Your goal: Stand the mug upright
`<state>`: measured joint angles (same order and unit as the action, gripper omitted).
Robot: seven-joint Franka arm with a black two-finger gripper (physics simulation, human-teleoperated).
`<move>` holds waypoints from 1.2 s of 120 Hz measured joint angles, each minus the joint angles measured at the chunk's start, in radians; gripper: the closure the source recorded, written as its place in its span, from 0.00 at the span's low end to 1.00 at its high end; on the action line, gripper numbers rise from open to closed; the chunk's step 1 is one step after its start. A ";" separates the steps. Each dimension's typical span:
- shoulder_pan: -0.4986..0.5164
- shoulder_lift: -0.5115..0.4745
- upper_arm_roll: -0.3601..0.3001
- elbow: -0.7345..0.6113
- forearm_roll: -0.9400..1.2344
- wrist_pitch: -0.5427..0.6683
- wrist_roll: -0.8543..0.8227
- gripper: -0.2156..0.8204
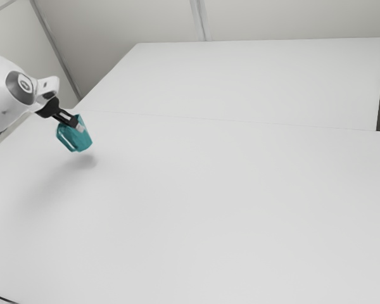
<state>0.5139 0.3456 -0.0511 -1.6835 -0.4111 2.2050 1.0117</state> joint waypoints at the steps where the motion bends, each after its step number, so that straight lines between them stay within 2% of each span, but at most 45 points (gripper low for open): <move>1: -0.007 -0.012 0.000 -0.012 0.018 0.002 -0.012 0.97; 26: -0.163 -0.259 -0.001 -0.256 0.313 0.026 -0.330 0.97; 53: -0.313 -0.391 -0.003 -0.411 0.464 0.040 -0.682 0.97; 78: -0.377 -0.447 -0.011 -0.506 0.512 0.041 -0.990 0.97; 110: -0.445 -0.458 -0.029 -0.560 0.524 0.040 -1.311 0.97; 144: -0.449 -0.374 -0.032 -0.568 0.544 0.077 -1.545 0.97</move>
<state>0.0647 -0.0281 -0.0831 -2.2513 0.1328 2.2818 -0.5331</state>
